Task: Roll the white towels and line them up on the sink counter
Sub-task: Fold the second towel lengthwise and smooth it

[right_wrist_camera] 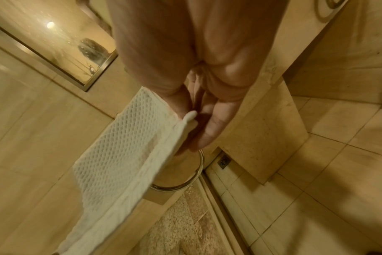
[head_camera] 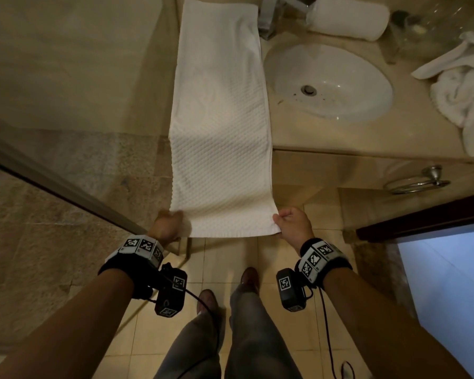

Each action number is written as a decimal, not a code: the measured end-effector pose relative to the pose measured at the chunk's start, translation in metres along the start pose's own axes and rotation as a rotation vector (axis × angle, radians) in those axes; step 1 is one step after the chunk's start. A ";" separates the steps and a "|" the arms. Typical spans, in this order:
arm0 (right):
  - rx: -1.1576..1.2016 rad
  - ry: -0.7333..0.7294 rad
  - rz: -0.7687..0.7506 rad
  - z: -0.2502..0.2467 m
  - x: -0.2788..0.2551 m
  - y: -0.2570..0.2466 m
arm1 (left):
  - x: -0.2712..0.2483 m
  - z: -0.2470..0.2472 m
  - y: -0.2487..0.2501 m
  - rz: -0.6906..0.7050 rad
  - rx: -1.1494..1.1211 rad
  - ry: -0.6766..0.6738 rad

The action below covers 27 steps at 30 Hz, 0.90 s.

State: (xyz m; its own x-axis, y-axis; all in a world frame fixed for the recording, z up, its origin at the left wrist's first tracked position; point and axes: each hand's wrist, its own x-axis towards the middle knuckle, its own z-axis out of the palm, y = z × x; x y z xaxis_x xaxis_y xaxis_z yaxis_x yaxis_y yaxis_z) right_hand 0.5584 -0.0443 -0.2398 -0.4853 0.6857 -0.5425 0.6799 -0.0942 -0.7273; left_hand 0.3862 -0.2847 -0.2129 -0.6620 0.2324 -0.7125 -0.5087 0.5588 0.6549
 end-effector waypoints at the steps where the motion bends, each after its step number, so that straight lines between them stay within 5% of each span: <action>1: -0.006 0.004 -0.024 -0.002 -0.003 -0.002 | -0.001 -0.002 -0.003 0.023 0.025 0.004; 5: 0.014 -0.052 -0.120 -0.010 -0.019 -0.017 | -0.014 -0.015 -0.005 0.147 0.078 0.092; 9: 0.031 -0.226 -0.115 -0.020 -0.027 -0.027 | -0.028 -0.023 0.000 0.248 0.002 -0.032; 16: 0.104 -0.278 -0.068 -0.028 -0.038 -0.033 | -0.045 -0.029 0.009 0.051 -0.384 -0.182; 24: 0.217 -0.168 -0.011 -0.020 -0.031 -0.034 | -0.038 -0.032 0.011 0.102 -0.405 -0.141; 27: 0.307 -0.236 0.044 -0.017 -0.030 -0.035 | -0.035 -0.031 0.012 0.089 -0.324 -0.103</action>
State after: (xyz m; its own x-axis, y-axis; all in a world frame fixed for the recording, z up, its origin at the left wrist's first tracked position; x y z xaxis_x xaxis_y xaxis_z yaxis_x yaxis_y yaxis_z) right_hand 0.5583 -0.0489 -0.1910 -0.5972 0.4945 -0.6315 0.5237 -0.3559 -0.7740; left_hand 0.3859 -0.3104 -0.1724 -0.6610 0.3571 -0.6600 -0.6107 0.2550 0.7497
